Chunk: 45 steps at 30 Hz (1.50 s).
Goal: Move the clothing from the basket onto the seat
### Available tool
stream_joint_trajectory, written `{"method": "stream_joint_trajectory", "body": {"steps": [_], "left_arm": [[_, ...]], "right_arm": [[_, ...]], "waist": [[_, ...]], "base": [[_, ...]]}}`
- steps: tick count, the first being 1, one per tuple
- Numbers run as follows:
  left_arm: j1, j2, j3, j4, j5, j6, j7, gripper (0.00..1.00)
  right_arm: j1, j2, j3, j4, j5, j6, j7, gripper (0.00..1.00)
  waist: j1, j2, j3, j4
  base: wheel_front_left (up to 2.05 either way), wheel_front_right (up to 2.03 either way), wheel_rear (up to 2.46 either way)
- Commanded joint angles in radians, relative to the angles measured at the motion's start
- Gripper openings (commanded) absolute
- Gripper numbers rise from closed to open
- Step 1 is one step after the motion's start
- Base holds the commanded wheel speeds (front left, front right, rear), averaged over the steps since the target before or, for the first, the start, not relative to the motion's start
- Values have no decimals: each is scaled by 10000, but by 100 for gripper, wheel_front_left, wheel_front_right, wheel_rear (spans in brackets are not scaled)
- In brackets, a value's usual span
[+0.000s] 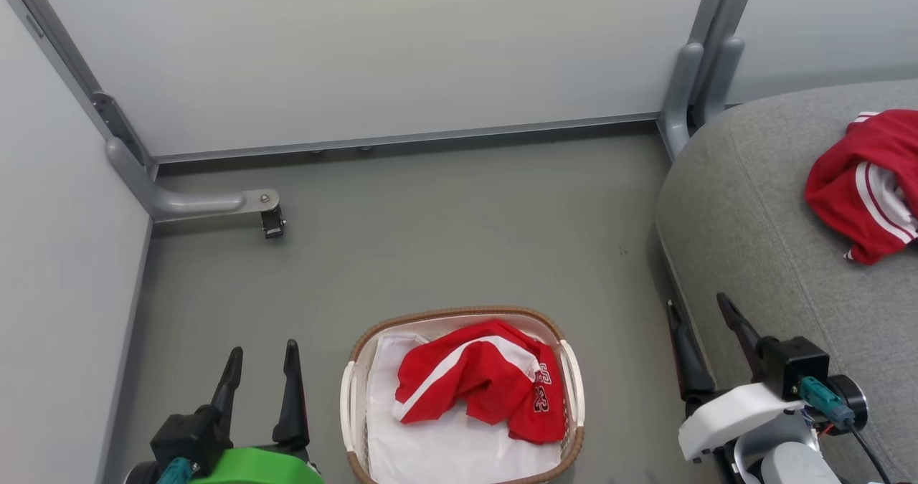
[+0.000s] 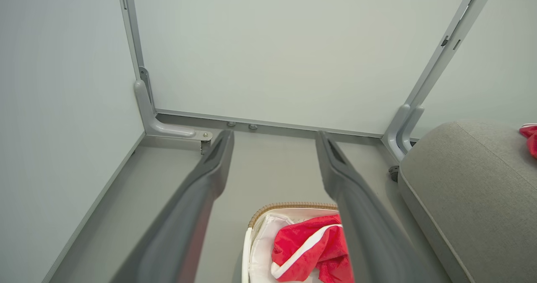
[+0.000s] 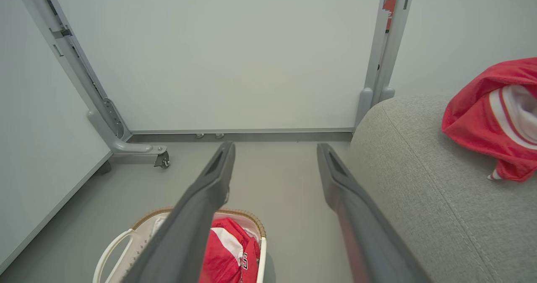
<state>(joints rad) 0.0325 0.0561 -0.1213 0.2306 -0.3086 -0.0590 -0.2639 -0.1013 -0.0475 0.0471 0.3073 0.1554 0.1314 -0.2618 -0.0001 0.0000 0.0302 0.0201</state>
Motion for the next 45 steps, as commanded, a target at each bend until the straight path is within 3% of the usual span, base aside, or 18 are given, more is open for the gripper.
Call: {"method": "stream_joint_trajectory", "body": {"steps": [1, 16, 32, 40, 45], "left_arm": [[185, 7, 86, -23, 43, -63, -6, 100], [198, -50, 130, 182, 263, -310, -7, 100], [154, -52, 10, 132, 148, -235, -8, 100], [-628, -53, -449, 256, 609, -346, -8, 100], [-1829, -48, -1138, 585, 1260, -508, -7, 100]], "right_arm": [[137, -55, 9, -31, -36, -14, -48, 100], [268, -49, 59, 30, -72, -14, -49, 100], [216, -48, -2, -68, -43, -14, -49, 100], [-198, -48, -233, -394, -162, -14, -49, 100], [-582, -49, -394, -832, -373, -14, -49, 100]], "waist": [[1, 0, -30, 2], [1, 0, -141, 59], [1, 0, -13, 3], [1, 0, 687, -61], [1, 0, 1695, -281]], "base": [[0, 0, 0], [0, 0, 0], [0, 0, 0], [0, 0, 0], [0, 0, 0]]}}
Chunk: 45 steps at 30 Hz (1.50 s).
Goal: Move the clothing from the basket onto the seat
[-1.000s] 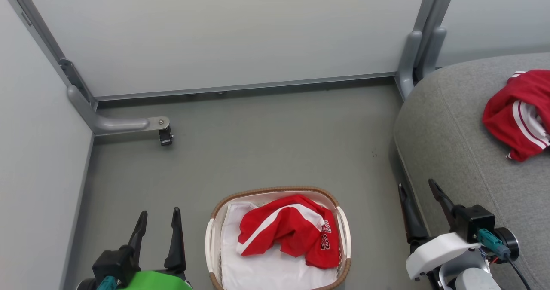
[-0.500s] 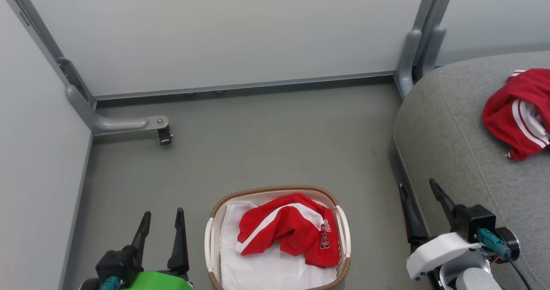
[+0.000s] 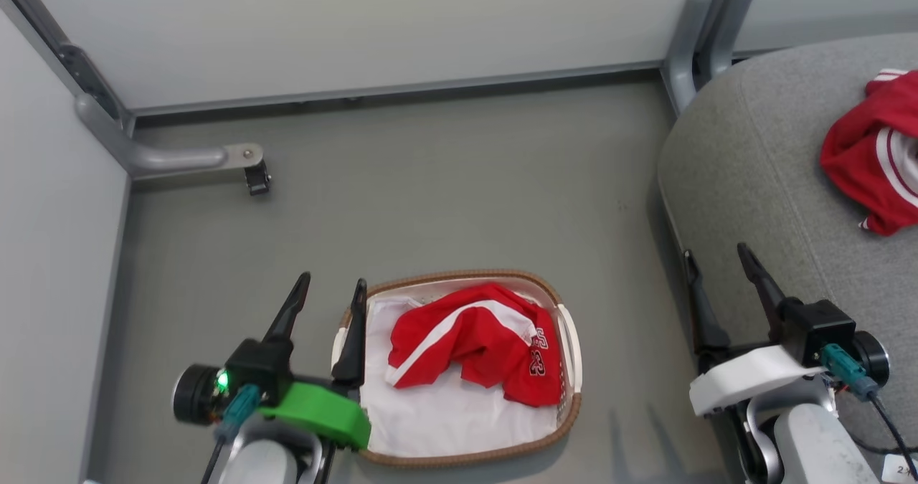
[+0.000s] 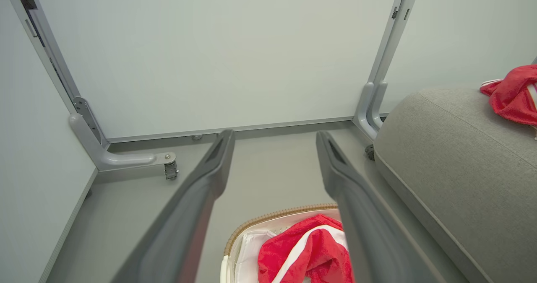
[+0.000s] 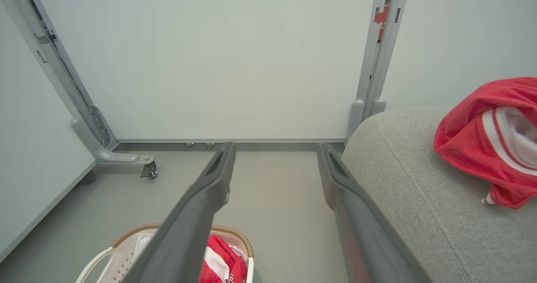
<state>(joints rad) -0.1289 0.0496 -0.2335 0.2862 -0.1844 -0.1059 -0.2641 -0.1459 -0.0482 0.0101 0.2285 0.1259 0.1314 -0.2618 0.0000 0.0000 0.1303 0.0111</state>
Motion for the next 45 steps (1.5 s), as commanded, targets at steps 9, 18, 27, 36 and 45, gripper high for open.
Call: {"method": "stream_joint_trajectory", "body": {"steps": [9, 18, 27, 36, 45], "left_arm": [[-3303, 156, -1492, 2178, 872, -226, 121, 100], [-5567, 418, -3520, 4894, 1087, -247, 793, 100], [-7055, 1108, -4202, 7012, 517, -248, 1587, 100], [-7870, 1633, -4343, 7910, 227, -249, 1680, 100], [-7910, 1622, -4369, 8461, 75, -167, 1119, 0]], "right_arm": [[-1131, -39, -318, -765, -142, -14, -49, 100], [-2066, -34, 83, -1181, 498, -14, -49, 100], [-2573, -25, 577, -1595, 1224, -14, -49, 100], [-2821, -26, 794, -1826, 1689, -14, -49, 100], [-2948, -31, 815, -1676, 1742, -14, -49, 100]], "waist": [[0, 0, 3295, -984], [0, 0, 5564, -2082], [0, 0, 6900, -3006], [0, 0, 7618, -3422], [0, 0, 7460, -3296]], "base": [[0, 0, 0], [0, 0, 0], [0, 0, 0], [0, 0, 0], [0, 0, 0]]}}
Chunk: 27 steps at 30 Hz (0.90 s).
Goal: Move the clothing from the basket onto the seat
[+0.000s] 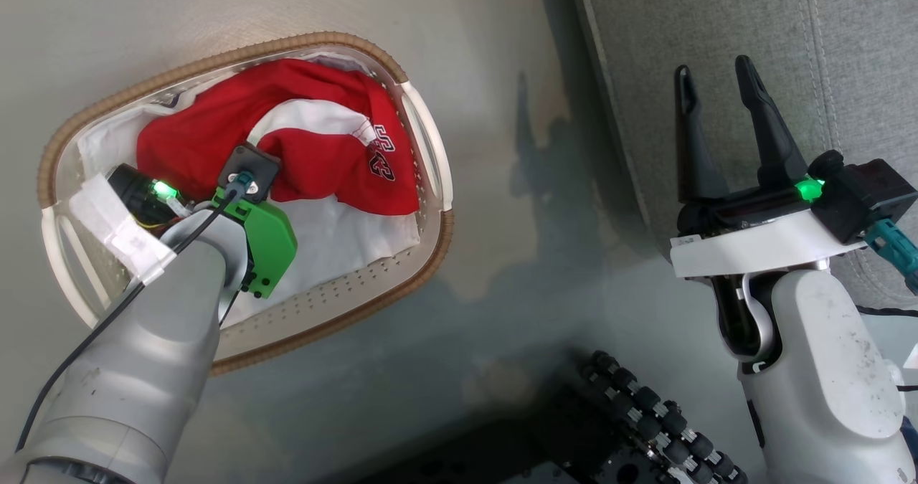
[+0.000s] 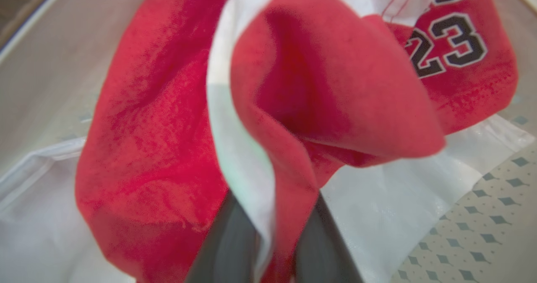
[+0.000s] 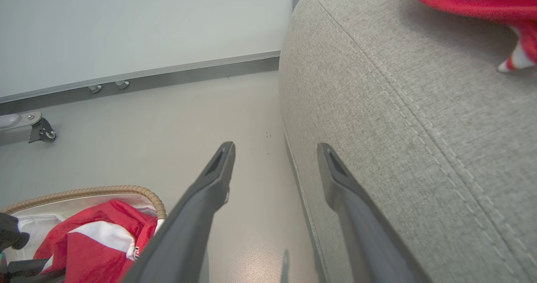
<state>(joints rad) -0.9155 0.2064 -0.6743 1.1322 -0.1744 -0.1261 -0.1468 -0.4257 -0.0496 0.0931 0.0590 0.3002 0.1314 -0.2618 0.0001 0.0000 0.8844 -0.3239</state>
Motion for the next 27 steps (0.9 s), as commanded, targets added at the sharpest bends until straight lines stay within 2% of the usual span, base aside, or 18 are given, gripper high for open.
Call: {"method": "stream_joint_trajectory", "body": {"steps": [1, 7, 15, 19, 27], "left_arm": [[6, 26, 48, 36, -62, 49, -161, 0], [413, -275, -37, 119, -278, -3, -793, 0], [1276, -599, -544, -678, -627, -51, -1177, 0], [1660, -335, -1147, -1622, -947, -49, -1182, 0], [1716, 621, -2228, -3480, -1690, -49, -1177, 0]], "right_arm": [[-150, -19, -34, 43, -36, -14, -49, 100], [-36, -25, -198, 235, -350, -14, -49, 100], [543, -29, -535, 719, -1081, -14, -49, 100], [962, -29, -666, 1002, -1393, -14, -49, 100], [2006, -33, -624, 1523, -1822, -14, -49, 100]], "waist": [[-1, 0, -153, 102], [-1, 0, -953, 578], [-1, 0, -2910, 1500], [-1, 0, -4024, 1885], [-1, 0, -6221, 2339]], "base": [[0, 0, 0], [0, 0, 0], [0, 0, 0], [0, 0, 0], [0, 0, 0]]}}
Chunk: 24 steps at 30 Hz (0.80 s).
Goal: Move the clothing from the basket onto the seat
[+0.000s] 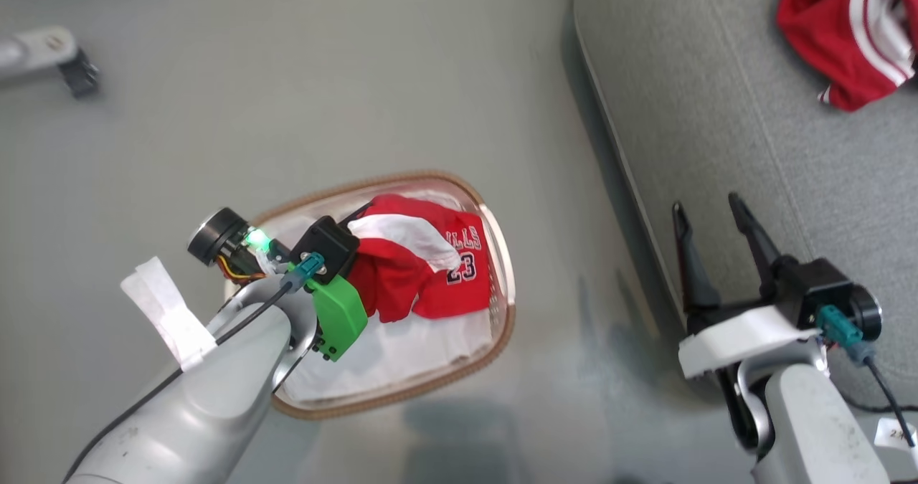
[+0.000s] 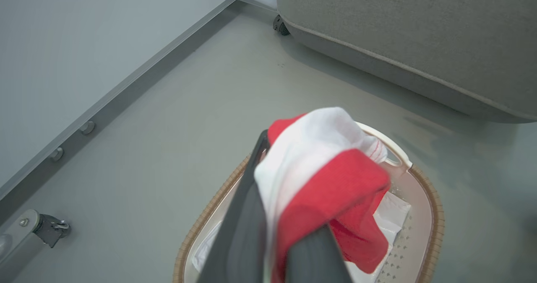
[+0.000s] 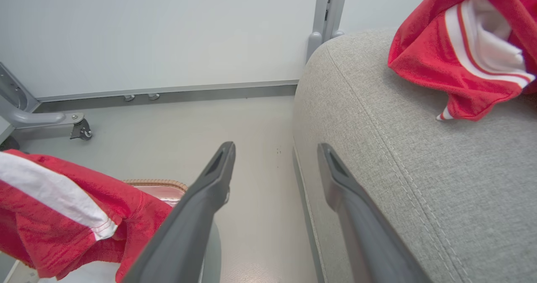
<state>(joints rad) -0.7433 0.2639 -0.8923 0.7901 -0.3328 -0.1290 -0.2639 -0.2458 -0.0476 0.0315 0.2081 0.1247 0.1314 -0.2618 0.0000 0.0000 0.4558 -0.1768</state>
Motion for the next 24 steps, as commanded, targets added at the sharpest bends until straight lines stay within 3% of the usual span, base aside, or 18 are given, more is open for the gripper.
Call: {"method": "stream_joint_trajectory", "body": {"steps": [1, 12, 24], "left_arm": [[-99, 162, -155, -225, -154, -21, -4, 0], [-1837, 1180, -1481, -2426, -906, -19, 693, 0], [-2794, 1076, -1352, -3343, -1409, 46, 1076, 0]], "right_arm": [[318, -50, 13, 87, -81, -14, -49, 100], [1265, -50, 554, 400, -319, -14, -49, 100], [683, -46, 1775, 432, -574, -14, -49, 100]], "waist": [[0, 0, -2170, 887], [0, 0, -4146, 981], [0, 0, -4701, 891]], "base": [[0, 0, 0], [0, 0, 0], [0, 0, 0]]}}
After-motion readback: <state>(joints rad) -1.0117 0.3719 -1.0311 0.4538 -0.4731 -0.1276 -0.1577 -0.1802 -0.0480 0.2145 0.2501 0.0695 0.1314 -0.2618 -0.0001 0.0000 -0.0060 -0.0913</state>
